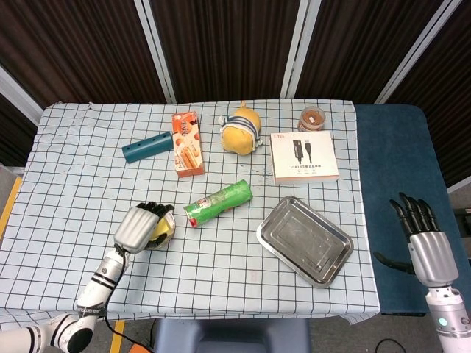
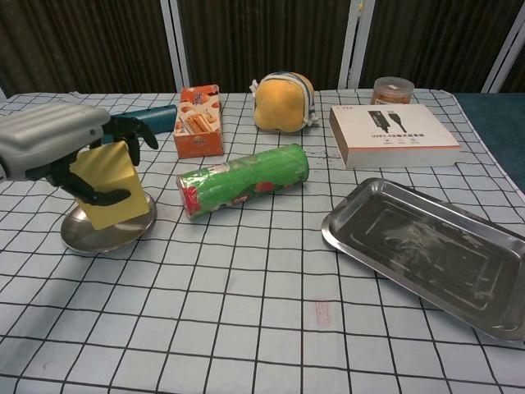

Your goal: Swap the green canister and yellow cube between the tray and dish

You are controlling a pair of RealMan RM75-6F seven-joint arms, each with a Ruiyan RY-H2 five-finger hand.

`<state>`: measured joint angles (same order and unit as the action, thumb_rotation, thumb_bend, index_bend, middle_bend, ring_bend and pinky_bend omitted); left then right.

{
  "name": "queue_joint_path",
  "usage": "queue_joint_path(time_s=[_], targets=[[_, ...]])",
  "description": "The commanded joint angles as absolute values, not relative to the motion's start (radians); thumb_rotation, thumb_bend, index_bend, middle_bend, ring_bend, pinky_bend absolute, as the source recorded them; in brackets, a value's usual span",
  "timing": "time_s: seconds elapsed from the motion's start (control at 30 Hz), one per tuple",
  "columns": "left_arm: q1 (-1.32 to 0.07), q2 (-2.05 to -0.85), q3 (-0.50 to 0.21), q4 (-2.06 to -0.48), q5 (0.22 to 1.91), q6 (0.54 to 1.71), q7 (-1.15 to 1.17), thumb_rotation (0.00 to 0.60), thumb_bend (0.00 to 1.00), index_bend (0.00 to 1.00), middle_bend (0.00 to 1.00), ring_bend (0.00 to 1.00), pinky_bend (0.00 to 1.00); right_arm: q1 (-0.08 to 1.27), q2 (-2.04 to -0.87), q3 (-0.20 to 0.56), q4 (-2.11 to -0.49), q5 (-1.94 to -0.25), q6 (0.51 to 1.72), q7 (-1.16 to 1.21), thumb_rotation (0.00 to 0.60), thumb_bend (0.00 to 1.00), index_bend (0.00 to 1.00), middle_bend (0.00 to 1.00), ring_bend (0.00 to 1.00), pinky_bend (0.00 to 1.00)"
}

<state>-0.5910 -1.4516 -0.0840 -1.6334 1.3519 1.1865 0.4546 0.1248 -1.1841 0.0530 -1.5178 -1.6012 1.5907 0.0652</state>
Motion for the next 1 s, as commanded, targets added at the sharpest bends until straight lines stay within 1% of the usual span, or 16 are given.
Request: queue_joint_path(time_s=[0.03,0.17,0.3,0.37,0.47,0.53,0.6,0.7,0.8,0.83,0.87,0.9,0.93,0.97,1.0], targets=[[-0.574,-1.418,-0.053,-1.757,1.446,1.239,0.496,0.6,0.39,0.26,0.45,0.44,0.61,0.122,-1.183,0.052,-1.519,-1.607,1.596,0.073,0.6,0.11,0.0,0.0,0.0,0.0],[-0.567,-1.443,-0.015,-1.828,1.504,1.24,0.555,0.6,0.39,0.26,0.46,0.44,0.62,0.117,-1.181,0.052,-1.515,-1.618,1.605,0.091,0.6,0.11,0.0,0.0,0.0,0.0],[-0.567,-1.522,0.002,-1.832,1.517,1.222,0.614,0.6,0.39,0.26,0.46,0.45,0.62,0.116,-1.179,0.049,-1.513,-1.627,1.606,0.099,0.6,0.11,0.0,0.0,0.0,0.0],[-0.574,-1.569,0.0,-1.825,1.499,1.196,0.645,0.6,0.39,0.26,0.46,0.45,0.62,0.115,-1.178,0.046,-1.512,-1.633,1.606,0.102,0.6,0.11,0.0,0.0,0.0,0.0],[-0.575,-1.588,-0.004,-1.819,1.49,1.19,0.659,0.6,0.39,0.26,0.46,0.45,0.62,0.115,-1.177,0.046,-1.511,-1.635,1.607,0.103,0.6,0.11,0.0,0.0,0.0,0.0],[-0.582,-1.627,-0.011,-1.809,1.47,1.173,0.696,0.6,0.39,0.26,0.46,0.45,0.62,0.114,-1.176,0.045,-1.51,-1.639,1.607,0.106,0.6,0.11,0.0,0.0,0.0,0.0],[-0.596,-1.696,-0.022,-1.789,1.435,1.143,0.748,0.6,0.39,0.26,0.45,0.45,0.62,0.113,-1.174,0.046,-1.509,-1.639,1.608,0.114,0.6,0.11,0.0,0.0,0.0,0.0],[-0.592,-1.762,-0.034,-1.779,1.384,1.147,0.825,0.6,0.39,0.26,0.42,0.44,0.62,0.113,-1.17,0.048,-1.507,-1.639,1.608,0.123,0.6,0.11,0.0,0.0,0.0,0.0],[-0.592,-1.81,-0.039,-1.75,1.388,1.172,0.887,0.6,0.39,0.22,0.35,0.4,0.61,0.113,-1.168,0.049,-1.506,-1.639,1.608,0.129,0.6,0.11,0.0,0.0,0.0,0.0],[-0.592,-1.826,-0.04,-1.734,1.394,1.182,0.911,0.6,0.39,0.19,0.31,0.36,0.6,0.113,-1.167,0.049,-1.506,-1.64,1.606,0.131,0.6,0.11,0.0,0.0,0.0,0.0],[-0.591,-1.836,-0.04,-1.725,1.397,1.187,0.922,0.6,0.39,0.12,0.26,0.31,0.57,0.112,-1.166,0.049,-1.507,-1.64,1.606,0.133,0.6,0.11,0.0,0.0,0.0,0.0],[-0.591,-1.845,-0.04,-1.718,1.396,1.189,0.928,0.6,0.39,0.08,0.22,0.28,0.55,0.112,-1.165,0.048,-1.507,-1.641,1.606,0.135,0.6,0.11,0.0,0.0,0.0,0.0],[-0.59,-1.852,-0.039,-1.714,1.392,1.188,0.93,0.6,0.39,0.03,0.16,0.22,0.52,0.112,-1.163,0.048,-1.507,-1.642,1.605,0.137,0.6,0.11,0.0,0.0,0.0,0.0],[-0.59,-1.855,-0.038,-1.714,1.387,1.184,0.928,0.6,0.38,0.0,0.08,0.16,0.46,0.112,-1.163,0.049,-1.507,-1.641,1.605,0.139,0.6,0.11,0.0,0.0,0.0,0.0],[-0.589,-1.856,-0.037,-1.717,1.381,1.18,0.924,0.6,0.38,0.0,0.05,0.12,0.43,0.112,-1.162,0.05,-1.507,-1.64,1.604,0.14,0.6,0.11,0.0,0.0,0.0,0.0]])
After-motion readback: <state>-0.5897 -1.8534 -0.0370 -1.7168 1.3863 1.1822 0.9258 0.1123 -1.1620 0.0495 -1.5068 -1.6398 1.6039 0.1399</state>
